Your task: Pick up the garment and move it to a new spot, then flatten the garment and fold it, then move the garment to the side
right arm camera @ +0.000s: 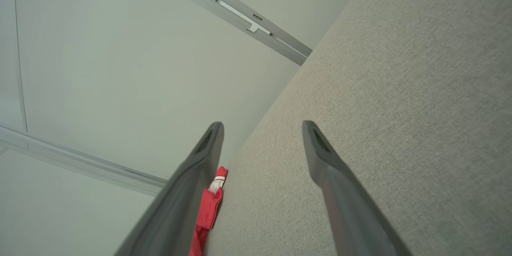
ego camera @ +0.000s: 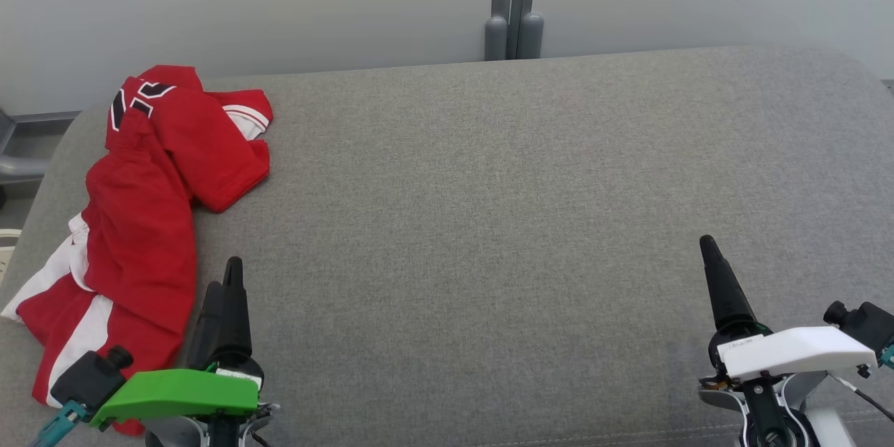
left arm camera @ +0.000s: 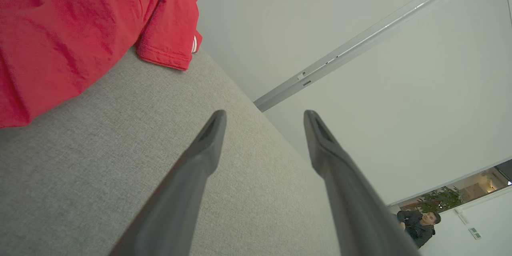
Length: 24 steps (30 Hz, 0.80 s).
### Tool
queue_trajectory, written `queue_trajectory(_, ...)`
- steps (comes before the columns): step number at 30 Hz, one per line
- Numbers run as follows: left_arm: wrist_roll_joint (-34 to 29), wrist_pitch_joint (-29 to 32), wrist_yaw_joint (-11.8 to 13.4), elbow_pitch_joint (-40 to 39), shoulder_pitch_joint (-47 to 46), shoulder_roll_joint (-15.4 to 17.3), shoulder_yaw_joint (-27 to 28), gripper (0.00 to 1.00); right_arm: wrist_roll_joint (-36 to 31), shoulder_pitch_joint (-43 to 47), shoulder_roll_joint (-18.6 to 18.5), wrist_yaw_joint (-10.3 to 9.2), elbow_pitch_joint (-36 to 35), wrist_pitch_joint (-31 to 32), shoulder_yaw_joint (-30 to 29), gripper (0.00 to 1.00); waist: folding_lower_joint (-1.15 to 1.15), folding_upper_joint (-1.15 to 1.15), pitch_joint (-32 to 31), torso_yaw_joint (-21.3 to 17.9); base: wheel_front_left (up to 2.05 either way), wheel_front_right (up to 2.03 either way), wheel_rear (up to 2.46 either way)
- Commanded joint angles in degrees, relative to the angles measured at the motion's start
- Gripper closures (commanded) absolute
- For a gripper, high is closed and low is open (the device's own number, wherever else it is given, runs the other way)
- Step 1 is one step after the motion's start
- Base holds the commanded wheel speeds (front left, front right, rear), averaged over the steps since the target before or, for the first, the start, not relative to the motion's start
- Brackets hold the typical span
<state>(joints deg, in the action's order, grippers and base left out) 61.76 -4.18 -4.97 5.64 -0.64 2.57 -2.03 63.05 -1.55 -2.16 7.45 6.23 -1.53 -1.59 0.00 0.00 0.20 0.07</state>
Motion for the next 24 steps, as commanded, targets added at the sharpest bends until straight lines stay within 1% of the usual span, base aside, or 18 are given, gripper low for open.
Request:
queue_trajectory(1,-3.5,-0.6,0.3,-1.3,-0.4,0.2,-0.3,0.0,-3.1,-1.4,-0.4,0.03,-1.4,-0.8,0.6,0.0,0.0,0.0,0.0,0.0,0.0,0.0,0.0)
queue_trajectory(8,-13.2,-1.8,0.9,-1.9,0.0,0.2,-0.9,0.0,-12.1,-1.6,-0.4,0.03,-2.1,-2.3,2.6,0.0,0.0,0.0,0.0,0.0,0.0,0.0,0.0)
queue_trajectory(13,-18.7,-2.6,1.2,-2.2,0.7,0.3,-0.4,0.0,-16.7,-1.6,-0.5,0.03,-2.3,-3.3,3.8,0.0,0.0,0.0,0.0,0.0,0.0,0.0,0.0)
queue_trajectory(21,-25.5,-3.8,1.4,-1.8,1.9,0.3,0.3,0.0,-23.0,-1.7,-0.5,0.03,-1.5,-4.8,5.3,0.0,0.0,0.0,0.0,0.0,0.0,0.0,0.0)
queue_trajectory(24,-27.1,-4.2,1.4,-1.7,2.0,0.4,0.4,0.0,-24.6,-1.7,-0.5,0.03,-1.4,-5.1,5.5,0.0,0.0,0.0,0.0,0.0,0.0,0.0,0.0)
